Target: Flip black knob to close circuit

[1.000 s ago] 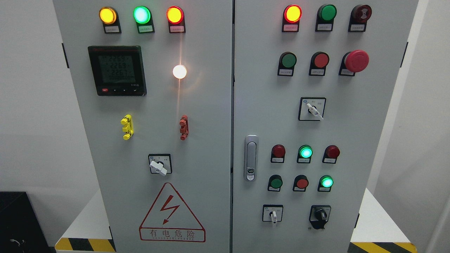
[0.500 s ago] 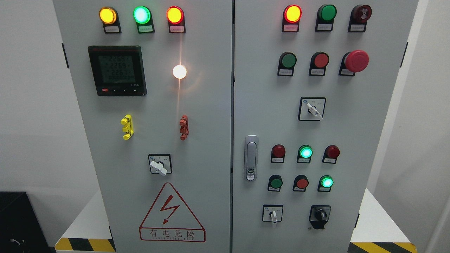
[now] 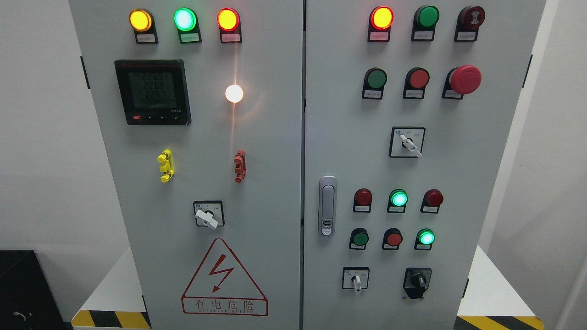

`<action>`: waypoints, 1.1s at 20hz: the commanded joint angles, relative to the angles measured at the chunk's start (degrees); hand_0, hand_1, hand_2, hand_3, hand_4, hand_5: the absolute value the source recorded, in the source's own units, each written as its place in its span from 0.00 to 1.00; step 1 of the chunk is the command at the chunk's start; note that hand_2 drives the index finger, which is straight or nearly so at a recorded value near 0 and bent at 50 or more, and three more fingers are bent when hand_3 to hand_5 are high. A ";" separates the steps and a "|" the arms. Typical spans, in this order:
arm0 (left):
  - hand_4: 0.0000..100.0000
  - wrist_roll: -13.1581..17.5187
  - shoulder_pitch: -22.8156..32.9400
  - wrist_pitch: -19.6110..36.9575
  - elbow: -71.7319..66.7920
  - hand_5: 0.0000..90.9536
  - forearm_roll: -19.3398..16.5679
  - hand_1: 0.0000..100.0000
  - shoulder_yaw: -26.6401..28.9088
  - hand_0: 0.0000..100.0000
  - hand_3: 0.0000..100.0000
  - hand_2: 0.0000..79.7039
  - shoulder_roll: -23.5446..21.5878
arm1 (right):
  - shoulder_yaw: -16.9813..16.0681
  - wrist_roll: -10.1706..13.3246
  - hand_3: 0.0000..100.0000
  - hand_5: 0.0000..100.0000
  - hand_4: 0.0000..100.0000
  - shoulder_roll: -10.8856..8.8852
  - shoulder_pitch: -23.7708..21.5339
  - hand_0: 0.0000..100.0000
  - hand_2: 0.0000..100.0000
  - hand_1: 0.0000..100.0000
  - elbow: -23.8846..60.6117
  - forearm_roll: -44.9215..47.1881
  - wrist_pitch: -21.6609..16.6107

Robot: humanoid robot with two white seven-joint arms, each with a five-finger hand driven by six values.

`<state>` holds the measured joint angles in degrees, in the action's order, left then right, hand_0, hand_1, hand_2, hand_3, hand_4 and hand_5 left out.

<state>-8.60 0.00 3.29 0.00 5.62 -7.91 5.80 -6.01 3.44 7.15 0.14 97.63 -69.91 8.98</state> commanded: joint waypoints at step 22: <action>0.00 -0.02 1.32 -0.03 1.67 0.00 0.00 0.56 0.00 0.12 0.00 0.00 0.00 | -0.32 -4.14 1.00 1.00 1.00 0.15 12.42 0.00 0.87 0.00 -6.84 -6.46 2.62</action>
<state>-8.60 0.00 3.29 0.00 5.62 -7.91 5.80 -6.10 -0.43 7.29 10.26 93.54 -76.04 11.27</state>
